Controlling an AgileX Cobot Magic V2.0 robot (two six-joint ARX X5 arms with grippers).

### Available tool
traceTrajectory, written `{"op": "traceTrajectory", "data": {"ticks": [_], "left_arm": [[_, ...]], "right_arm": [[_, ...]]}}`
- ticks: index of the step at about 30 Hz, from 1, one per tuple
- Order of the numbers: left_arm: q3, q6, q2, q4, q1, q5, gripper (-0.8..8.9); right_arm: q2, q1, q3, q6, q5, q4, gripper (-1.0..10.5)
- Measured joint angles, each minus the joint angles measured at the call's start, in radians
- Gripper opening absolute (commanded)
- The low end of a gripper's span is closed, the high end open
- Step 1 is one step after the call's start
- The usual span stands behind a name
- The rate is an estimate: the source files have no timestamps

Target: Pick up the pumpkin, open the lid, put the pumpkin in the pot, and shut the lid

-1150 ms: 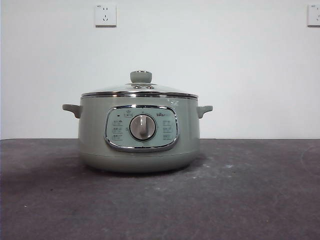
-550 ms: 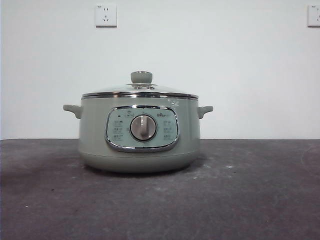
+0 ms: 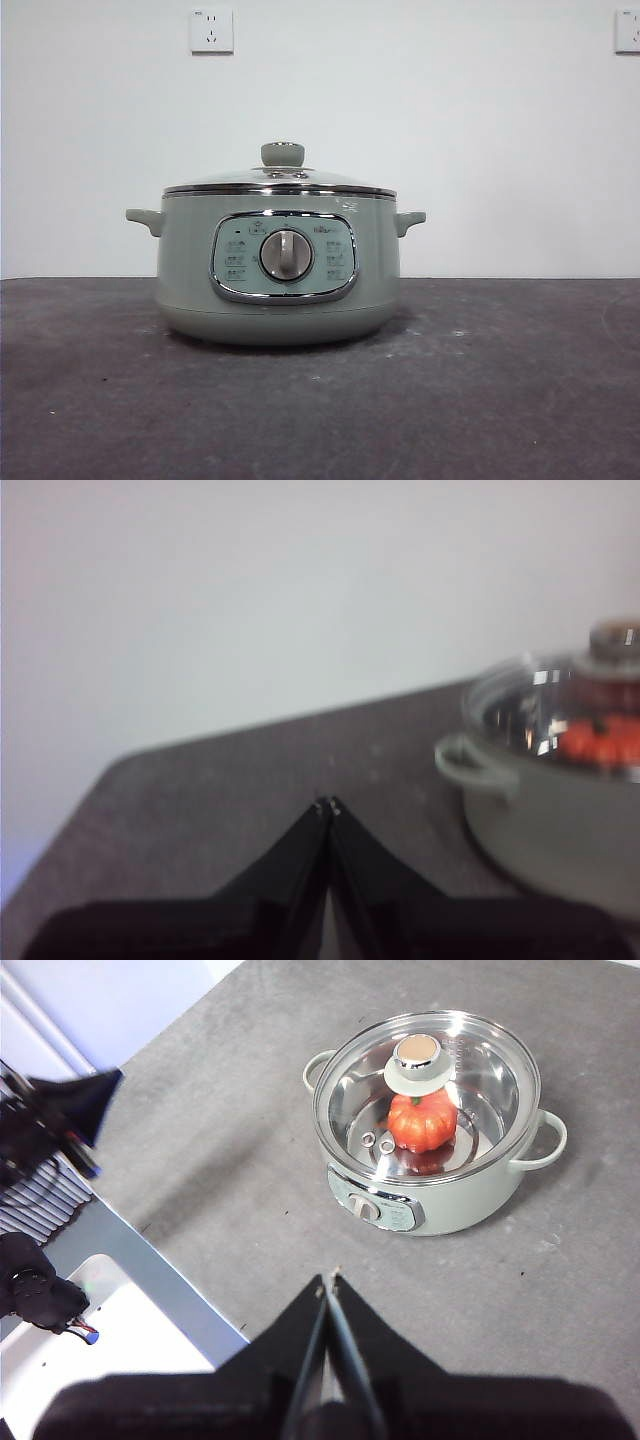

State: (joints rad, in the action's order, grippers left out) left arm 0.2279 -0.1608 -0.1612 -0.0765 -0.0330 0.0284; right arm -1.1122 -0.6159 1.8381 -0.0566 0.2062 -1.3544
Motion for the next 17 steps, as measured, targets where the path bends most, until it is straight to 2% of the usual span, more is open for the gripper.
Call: {"op": "traceTrajectory", "data": {"ticks": [8,17], "left_arm": [[-0.179,0.063,0.151,-0.02,0.025,0.0,-0.03],[-0.201,0.079,0.156,-0.134,0.044,0.0,-0.03]], "right_arm": [[0.002,0.0,0.0,0.0,0.0,0.0,0.0],[0.006,0.0,0.0,0.0,0.0,0.0,0.0]]}}
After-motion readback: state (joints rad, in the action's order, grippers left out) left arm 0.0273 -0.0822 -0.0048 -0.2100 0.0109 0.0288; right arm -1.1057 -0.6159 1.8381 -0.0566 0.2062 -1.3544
